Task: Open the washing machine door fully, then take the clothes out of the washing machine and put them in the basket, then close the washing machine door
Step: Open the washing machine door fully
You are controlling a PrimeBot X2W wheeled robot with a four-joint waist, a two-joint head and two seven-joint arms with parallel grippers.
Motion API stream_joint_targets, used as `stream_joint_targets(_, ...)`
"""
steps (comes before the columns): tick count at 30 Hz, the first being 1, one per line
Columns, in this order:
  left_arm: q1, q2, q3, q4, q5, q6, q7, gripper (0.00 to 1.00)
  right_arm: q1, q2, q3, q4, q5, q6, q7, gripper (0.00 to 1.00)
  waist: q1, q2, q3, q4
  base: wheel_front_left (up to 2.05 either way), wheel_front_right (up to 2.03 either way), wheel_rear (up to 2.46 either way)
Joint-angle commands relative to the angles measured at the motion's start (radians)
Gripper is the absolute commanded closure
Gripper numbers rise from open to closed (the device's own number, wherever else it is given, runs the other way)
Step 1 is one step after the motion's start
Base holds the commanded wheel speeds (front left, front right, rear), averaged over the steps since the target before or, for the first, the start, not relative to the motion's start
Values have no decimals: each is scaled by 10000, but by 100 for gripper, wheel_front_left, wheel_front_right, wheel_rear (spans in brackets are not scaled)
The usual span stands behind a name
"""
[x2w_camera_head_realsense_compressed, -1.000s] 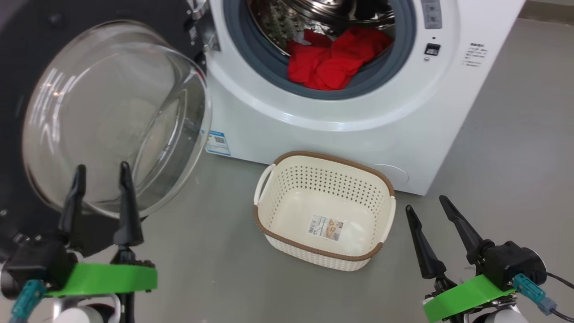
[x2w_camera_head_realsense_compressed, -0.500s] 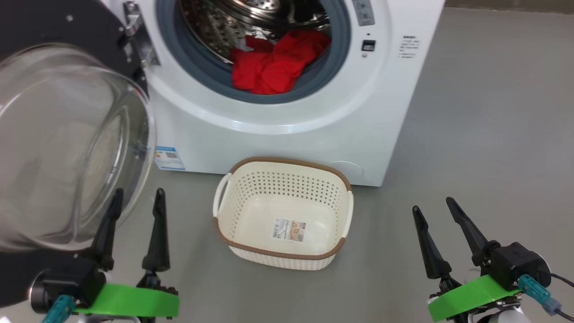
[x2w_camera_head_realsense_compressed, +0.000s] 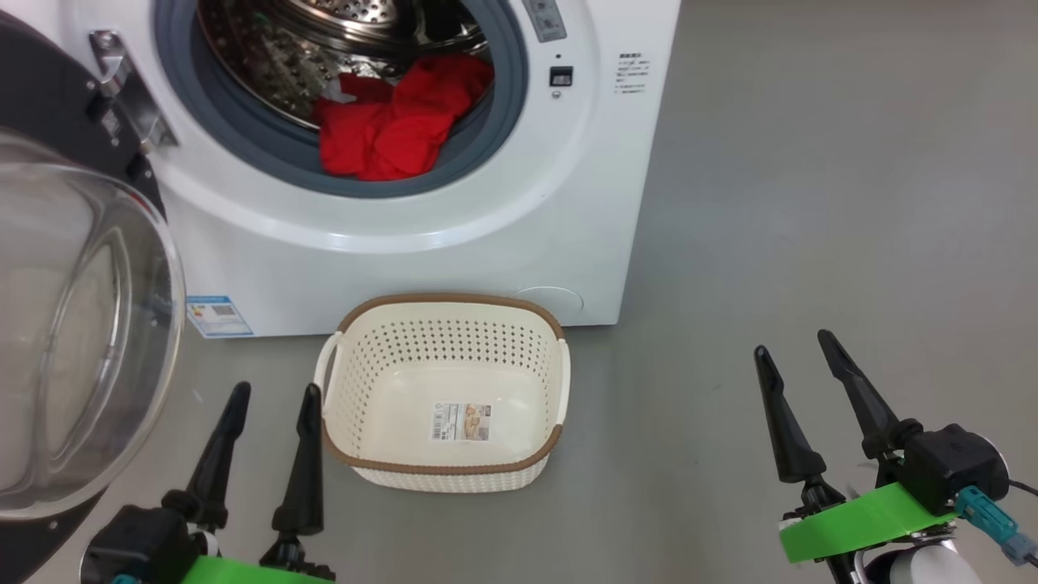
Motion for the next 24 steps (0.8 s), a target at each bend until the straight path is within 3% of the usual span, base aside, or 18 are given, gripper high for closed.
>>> stream_joint_targets(1,-77,144,386,-216,-63,-97,-92,0,-241,5,153,-356,-21,62,-88,0,0,0,-24,-190,0,0,0)
stream_joint_targets(24,1483,191,834,-353,-62,177,-199,0,1223,5,-622,-1268,-36,62,-91,0,0,0,-938,-677,0,0,0)
